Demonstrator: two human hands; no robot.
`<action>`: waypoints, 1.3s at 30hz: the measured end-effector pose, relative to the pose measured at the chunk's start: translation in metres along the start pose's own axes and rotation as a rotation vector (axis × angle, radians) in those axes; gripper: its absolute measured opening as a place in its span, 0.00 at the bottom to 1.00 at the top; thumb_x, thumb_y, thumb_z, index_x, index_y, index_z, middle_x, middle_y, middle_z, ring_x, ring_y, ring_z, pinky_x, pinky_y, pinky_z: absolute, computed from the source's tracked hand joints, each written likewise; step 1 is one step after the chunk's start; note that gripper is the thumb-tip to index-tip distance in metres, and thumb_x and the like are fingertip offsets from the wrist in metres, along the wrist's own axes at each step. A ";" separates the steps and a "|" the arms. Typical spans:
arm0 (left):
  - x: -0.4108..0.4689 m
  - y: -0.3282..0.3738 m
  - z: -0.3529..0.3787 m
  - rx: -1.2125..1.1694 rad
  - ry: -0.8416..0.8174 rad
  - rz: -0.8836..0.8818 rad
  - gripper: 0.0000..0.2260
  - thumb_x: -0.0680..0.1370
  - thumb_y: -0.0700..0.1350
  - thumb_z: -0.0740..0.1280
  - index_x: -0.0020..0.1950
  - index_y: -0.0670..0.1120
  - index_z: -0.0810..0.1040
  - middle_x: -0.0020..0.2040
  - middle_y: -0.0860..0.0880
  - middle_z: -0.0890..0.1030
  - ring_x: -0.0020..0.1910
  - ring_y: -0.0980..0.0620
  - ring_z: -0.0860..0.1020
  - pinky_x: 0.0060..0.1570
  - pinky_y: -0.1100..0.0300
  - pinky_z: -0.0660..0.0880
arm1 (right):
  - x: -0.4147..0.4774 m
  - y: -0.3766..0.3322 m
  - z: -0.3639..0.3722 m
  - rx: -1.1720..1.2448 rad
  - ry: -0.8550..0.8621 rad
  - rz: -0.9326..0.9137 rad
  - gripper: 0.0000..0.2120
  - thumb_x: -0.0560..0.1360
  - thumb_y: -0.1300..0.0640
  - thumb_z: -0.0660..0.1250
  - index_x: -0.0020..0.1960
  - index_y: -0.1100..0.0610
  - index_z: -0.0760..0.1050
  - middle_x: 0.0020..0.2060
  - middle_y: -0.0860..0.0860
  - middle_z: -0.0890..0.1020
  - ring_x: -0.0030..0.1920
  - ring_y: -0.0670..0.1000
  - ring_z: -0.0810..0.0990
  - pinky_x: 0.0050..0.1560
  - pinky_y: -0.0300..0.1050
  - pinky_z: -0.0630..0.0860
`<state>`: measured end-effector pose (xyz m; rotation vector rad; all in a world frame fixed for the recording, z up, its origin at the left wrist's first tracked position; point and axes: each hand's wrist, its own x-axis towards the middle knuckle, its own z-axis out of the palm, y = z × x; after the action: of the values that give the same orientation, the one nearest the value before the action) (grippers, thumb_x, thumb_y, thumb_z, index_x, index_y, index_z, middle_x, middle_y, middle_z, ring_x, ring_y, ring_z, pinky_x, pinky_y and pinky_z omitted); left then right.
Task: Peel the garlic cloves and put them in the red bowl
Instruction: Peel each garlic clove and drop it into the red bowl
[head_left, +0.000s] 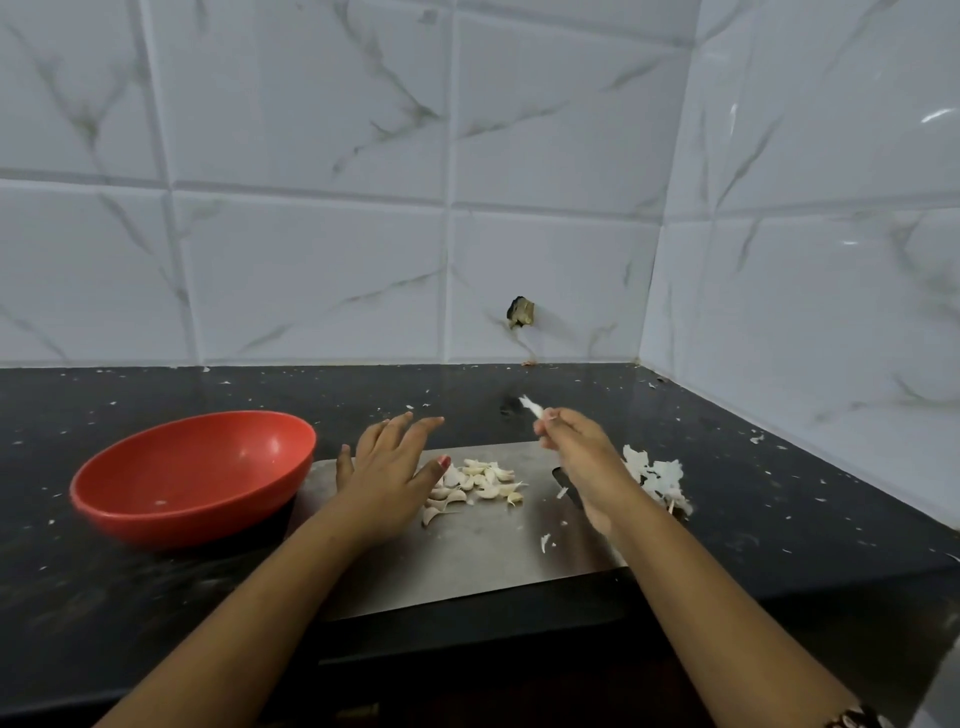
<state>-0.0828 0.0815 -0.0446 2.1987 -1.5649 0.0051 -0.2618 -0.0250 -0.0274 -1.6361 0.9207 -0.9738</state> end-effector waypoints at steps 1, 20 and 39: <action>0.001 0.000 -0.001 0.010 -0.008 0.002 0.22 0.82 0.58 0.50 0.76 0.61 0.52 0.79 0.53 0.49 0.78 0.48 0.44 0.72 0.38 0.42 | 0.001 0.003 0.004 0.060 -0.055 0.033 0.13 0.83 0.52 0.57 0.43 0.53 0.75 0.49 0.51 0.77 0.52 0.50 0.75 0.57 0.48 0.74; 0.006 -0.006 0.000 0.191 0.458 0.490 0.09 0.76 0.51 0.63 0.49 0.49 0.79 0.45 0.52 0.81 0.44 0.48 0.79 0.38 0.54 0.74 | -0.007 -0.011 0.041 -0.220 -0.279 -0.388 0.11 0.80 0.55 0.64 0.40 0.56 0.78 0.33 0.46 0.81 0.30 0.41 0.76 0.32 0.31 0.70; -0.006 0.005 -0.004 -0.487 0.202 0.482 0.10 0.79 0.51 0.58 0.38 0.52 0.73 0.30 0.59 0.72 0.33 0.61 0.71 0.35 0.70 0.65 | -0.021 -0.002 0.040 -0.066 -0.191 -0.574 0.10 0.79 0.63 0.64 0.40 0.56 0.78 0.31 0.43 0.79 0.29 0.42 0.74 0.34 0.34 0.72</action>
<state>-0.0886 0.0867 -0.0408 1.3804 -1.7212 -0.0072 -0.2336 0.0091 -0.0365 -2.0633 0.3552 -1.1445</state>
